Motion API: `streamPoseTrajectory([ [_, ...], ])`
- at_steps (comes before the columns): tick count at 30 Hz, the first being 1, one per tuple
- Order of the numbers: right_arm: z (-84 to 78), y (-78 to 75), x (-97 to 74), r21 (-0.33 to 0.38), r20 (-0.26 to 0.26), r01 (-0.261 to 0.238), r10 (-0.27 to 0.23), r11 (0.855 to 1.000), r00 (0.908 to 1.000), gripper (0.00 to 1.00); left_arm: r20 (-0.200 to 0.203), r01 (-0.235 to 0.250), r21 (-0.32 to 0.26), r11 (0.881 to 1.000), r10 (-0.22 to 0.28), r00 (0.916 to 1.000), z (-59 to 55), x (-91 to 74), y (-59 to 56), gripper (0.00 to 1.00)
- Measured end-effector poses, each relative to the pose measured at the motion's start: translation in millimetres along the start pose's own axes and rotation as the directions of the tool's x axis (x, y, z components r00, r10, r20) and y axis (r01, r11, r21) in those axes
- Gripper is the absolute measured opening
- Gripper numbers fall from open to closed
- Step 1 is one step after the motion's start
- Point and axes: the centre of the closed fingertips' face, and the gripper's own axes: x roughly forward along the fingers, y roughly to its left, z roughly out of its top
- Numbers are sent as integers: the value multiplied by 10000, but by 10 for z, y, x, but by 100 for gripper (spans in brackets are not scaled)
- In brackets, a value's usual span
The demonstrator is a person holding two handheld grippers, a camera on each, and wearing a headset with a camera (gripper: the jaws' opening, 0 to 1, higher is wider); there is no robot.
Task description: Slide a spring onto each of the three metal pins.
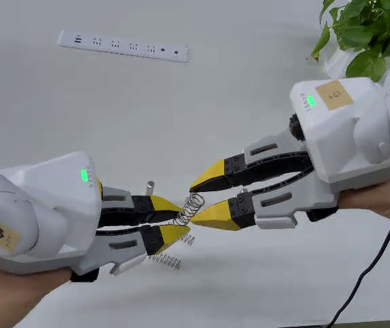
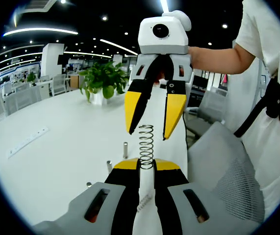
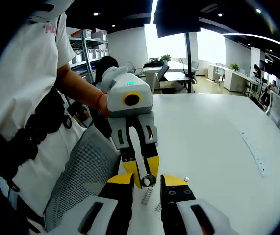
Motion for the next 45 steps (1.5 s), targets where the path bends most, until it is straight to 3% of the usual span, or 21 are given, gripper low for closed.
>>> streamPoseTrajectory([
  [5,-26,34,48,-1030,-1321,-848,709,9911,9887,17,68,-9,12,10000,9,10000,6,19,9,7],
  [9,-102,1,53,-1658,-2312,-1442,1037,9756,9674,16,154,-37,7,10000,37,9999,16,17,20,7],
  [20,-135,-25,124,-2212,-3395,-2366,1528,9461,9281,12,320,-57,-16,10000,57,9995,26,10,38,7],
  [26,-150,-28,125,-2244,-3646,-2569,1635,9400,9167,9,426,-62,-31,10000,63,9991,38,3,49,7],
  [32,-161,-34,128,-2277,-3785,-2626,1633,9377,9111,8,465,-20,-20,10000,21,9989,34,10,46,7],
  [45,-157,-32,148,-2199,-3833,-2610,1627,9400,9092,7,564,-10,-58,10000,13,9984,20,11,64,7],
])
